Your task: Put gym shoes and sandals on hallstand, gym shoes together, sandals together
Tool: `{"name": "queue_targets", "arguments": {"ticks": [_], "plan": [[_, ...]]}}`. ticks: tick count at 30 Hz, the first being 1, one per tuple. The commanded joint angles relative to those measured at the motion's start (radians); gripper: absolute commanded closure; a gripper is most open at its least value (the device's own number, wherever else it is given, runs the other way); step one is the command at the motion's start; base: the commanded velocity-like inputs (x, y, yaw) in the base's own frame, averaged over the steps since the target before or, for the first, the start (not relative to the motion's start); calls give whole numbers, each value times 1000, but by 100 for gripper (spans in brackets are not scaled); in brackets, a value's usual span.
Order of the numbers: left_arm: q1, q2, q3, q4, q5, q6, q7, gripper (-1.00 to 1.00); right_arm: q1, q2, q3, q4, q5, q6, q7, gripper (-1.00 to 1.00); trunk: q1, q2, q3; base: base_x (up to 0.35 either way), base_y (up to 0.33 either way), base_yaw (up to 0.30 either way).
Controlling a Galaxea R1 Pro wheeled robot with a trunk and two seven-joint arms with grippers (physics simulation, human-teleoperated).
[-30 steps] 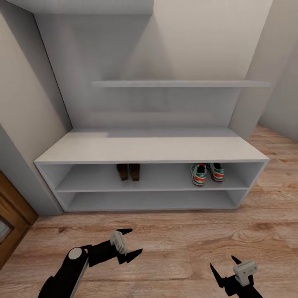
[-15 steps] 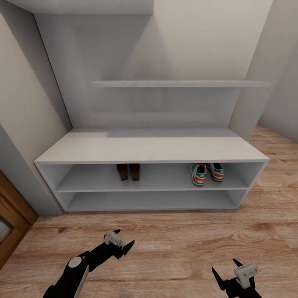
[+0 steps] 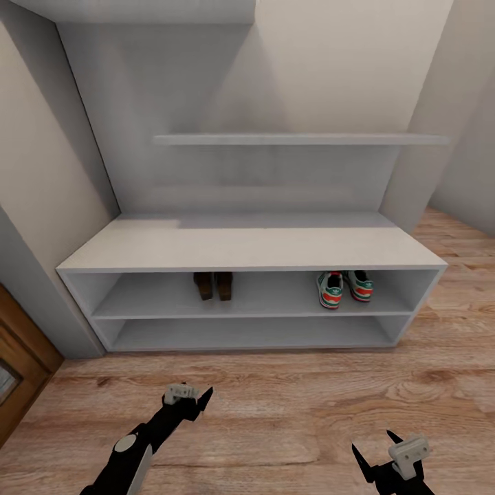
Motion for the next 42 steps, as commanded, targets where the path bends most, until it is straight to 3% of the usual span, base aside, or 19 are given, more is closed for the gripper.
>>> {"name": "queue_targets", "arguments": {"ticks": [1,6,9,10,12,13,15,16,18,19,21,22,26,27,30,31,33,36,42], "plan": [[-2,-13,9,3,71,-3,20,-100,0,0,0,0,0,0,0,-100,0,0,0,0,0,0],[-3,-15,26,14,194,-5,30,-100,0,0,0,0,0,0,0,-100,0,0,0,0,0,0],[-2,-21,84,32,370,-6,32,-100,0,0,0,-2,0,0,0,-100,0,0,0,0,0,0],[-2,-21,84,32,370,-6,32,-100,0,0,0,-2,0,0,0,-100,0,0,0,0,0,0],[-1,-27,115,40,482,-5,33,-100,0,0,0,-2,0,0,0,-100,0,0,0,0,0,0],[-1,-27,115,40,482,-5,33,-100,0,0,0,-2,0,0,0,-100,0,0,0,0,0,0],[-1,-33,144,56,617,-5,33,-100,0,0,-1,-1,0,0,-1,-100,0,0,0,0,0,0],[-1,-33,144,56,617,-5,33,-100,0,0,-1,-1,0,0,-1,-100,0,0,0,0,0,0],[-1,-40,166,87,775,-4,33,-100,0,0,-3,-1,0,0,-1,-100,0,0,0,0,0,0],[-1,-40,166,87,775,-4,33,-100,0,0,-3,-1,0,0,-1,-100,0,0,0,0,0,0],[-1,-45,182,134,949,-4,33,-100,0,0,-4,0,0,0,-1,-100,0,0,0,0,0,0],[-1,-45,182,134,949,-4,33,-100,0,0,-4,0,0,0,-1,-100,0,0,0,0,0,0],[-2,-48,196,228,1342,-4,37,-100,0,0,-7,2,-1,0,-2,-100,0,0,0,0,0,0],[-2,-48,196,228,1342,-4,37,-100,0,0,-7,2,-1,0,-2,-100,0,0,0,0,0,0],[-8,-38,200,269,1611,-6,57,-100,0,0,-10,3,-2,0,-4,-100,0,0,0,0,0,0],[-8,-38,200,269,1611,-6,57,-100,0,0,-10,3,-2,0,-4,-100,0,0,0,0,0,0],[-11,-16,205,286,1747,-8,85,-100,0,0,-13,3,-2,0,-4,-100,0,0,0,0,0,0],[-13,23,205,303,1839,-9,121,-100,0,0,-15,4,-2,0,-4,-100,0,0,0,0,0,0],[-14,94,205,343,1919,-10,201,-100,0,0,-16,5,-2,0,-4,-100,0,0,0,0,0,0]]}}
